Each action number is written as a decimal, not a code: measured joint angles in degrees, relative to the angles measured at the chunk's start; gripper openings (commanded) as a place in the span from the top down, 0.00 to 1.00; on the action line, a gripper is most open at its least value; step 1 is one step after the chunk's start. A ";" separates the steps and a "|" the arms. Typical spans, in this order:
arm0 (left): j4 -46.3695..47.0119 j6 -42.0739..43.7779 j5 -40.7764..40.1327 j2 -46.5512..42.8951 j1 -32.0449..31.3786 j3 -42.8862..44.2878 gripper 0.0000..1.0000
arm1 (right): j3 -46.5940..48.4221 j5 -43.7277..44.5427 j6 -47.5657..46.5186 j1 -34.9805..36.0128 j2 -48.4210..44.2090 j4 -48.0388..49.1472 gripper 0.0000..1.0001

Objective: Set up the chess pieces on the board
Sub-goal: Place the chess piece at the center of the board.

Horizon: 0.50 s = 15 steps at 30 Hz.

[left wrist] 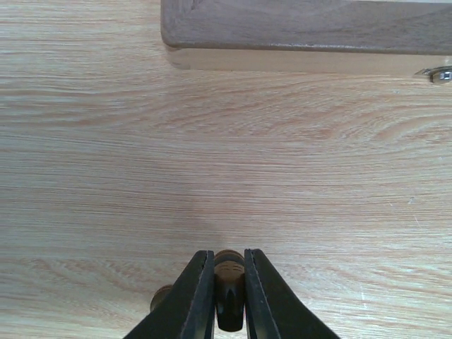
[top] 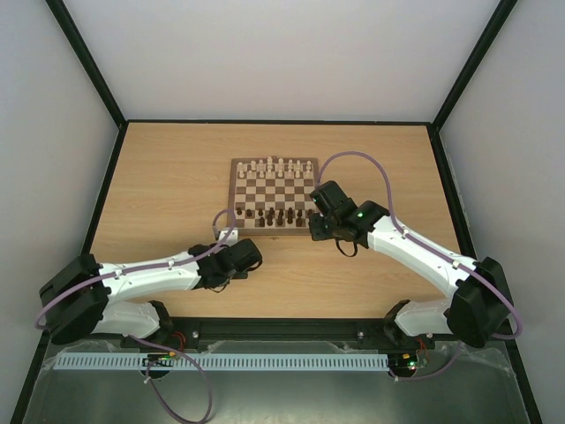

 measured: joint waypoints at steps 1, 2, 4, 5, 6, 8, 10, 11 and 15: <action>-0.20 -0.13 -0.09 -0.37 0.00 -0.07 0.87 | 0.00 -0.02 0.00 0.00 0.00 -0.04 0.67; -0.42 -0.31 -0.13 -0.81 0.00 -0.17 0.87 | 0.00 -0.04 0.00 0.00 0.00 -0.07 0.67; -1.03 -0.63 -0.26 -1.36 0.00 -0.44 0.87 | 0.00 -0.04 0.00 0.00 0.00 -0.11 0.67; -1.20 -0.87 -0.28 -1.68 0.00 -0.74 0.86 | -0.02 -0.04 0.00 0.00 0.00 -0.17 0.67; -1.49 -1.03 -0.28 -1.95 0.00 -1.01 0.86 | -0.02 -0.04 0.00 0.00 0.00 -0.24 0.67; -2.10 -1.46 -0.31 -2.60 0.00 -1.68 0.86 | -0.02 -0.04 0.00 0.00 0.00 -0.28 0.67; -2.69 -1.88 -0.33 -3.15 0.00 -2.23 0.86 | -0.02 -0.09 0.00 0.00 0.00 -0.31 0.67; -2.84 -2.03 -0.33 -3.32 0.00 -2.43 0.86 | -0.02 -0.09 0.00 0.00 0.00 -0.31 0.67; -3.15 -2.45 -0.52 -3.74 0.00 -2.89 0.85 | -0.02 -0.09 0.00 0.00 0.00 -0.33 0.67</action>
